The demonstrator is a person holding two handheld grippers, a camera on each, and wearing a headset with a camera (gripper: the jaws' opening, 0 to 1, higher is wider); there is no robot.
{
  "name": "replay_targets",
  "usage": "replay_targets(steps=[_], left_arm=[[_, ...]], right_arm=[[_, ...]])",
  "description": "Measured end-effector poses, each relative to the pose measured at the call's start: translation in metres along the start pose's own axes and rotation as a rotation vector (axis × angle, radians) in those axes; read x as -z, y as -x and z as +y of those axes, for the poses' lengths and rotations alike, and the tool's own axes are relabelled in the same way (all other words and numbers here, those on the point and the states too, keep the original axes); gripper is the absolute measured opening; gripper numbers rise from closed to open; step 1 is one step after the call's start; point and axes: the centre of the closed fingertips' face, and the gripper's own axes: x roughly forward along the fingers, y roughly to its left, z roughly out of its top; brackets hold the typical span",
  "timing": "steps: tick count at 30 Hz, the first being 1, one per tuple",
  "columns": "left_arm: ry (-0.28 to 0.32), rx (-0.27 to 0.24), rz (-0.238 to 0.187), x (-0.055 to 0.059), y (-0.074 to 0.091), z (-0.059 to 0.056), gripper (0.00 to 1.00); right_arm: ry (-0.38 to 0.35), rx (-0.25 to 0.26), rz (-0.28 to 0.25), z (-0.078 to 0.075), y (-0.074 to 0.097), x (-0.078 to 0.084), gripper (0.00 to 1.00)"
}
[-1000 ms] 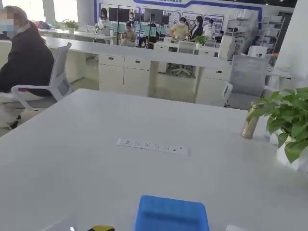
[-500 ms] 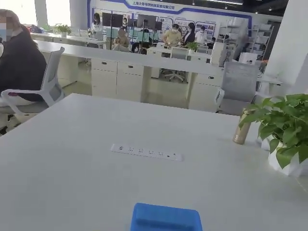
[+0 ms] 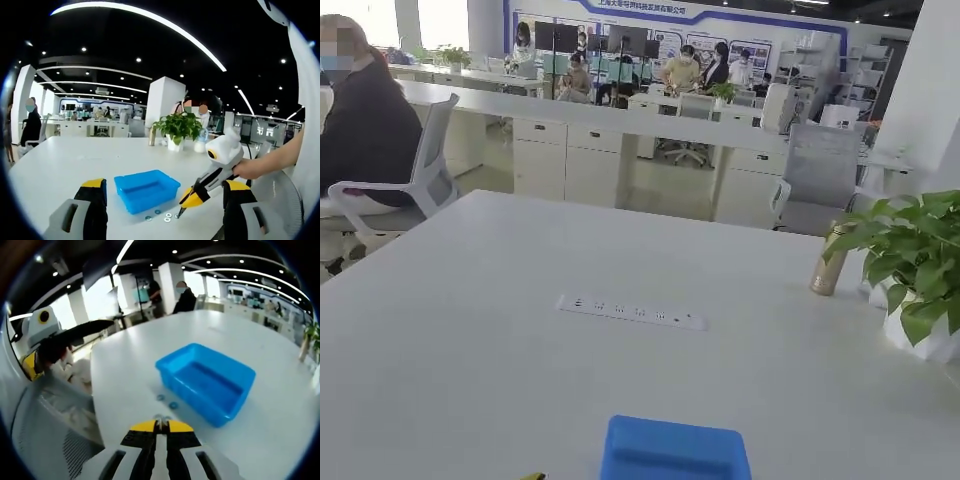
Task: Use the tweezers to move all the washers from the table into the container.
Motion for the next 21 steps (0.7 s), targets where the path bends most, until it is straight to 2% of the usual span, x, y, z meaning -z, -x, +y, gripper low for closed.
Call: replay_targets(steps=[7,11,13,16,21], left_arm=[[-0.004,0.025,0.036,0.007,-0.001,-0.004,0.96],[0.023,0.032,0.028,0.005,-0.001,-0.004,0.96],[0.045,0.030,0.018,0.004,0.000,-0.003,0.96],[0.045,0.011,0.004,0.002,0.001,0.001,0.94],[0.074,-0.018,0.004,0.005,0.003,0.009,0.92]], right_arm=[[-0.034,0.021,0.004,0.004,0.002,-0.007,0.03],[0.009,0.043,0.016,0.006,0.000,-0.012,0.03],[0.007,0.042,0.000,0.009,0.003,-0.021,0.03],[0.011,0.037,-0.021,0.014,0.009,-0.035,0.03],[0.023,0.044,-0.058,0.007,0.022,-0.054,0.03]])
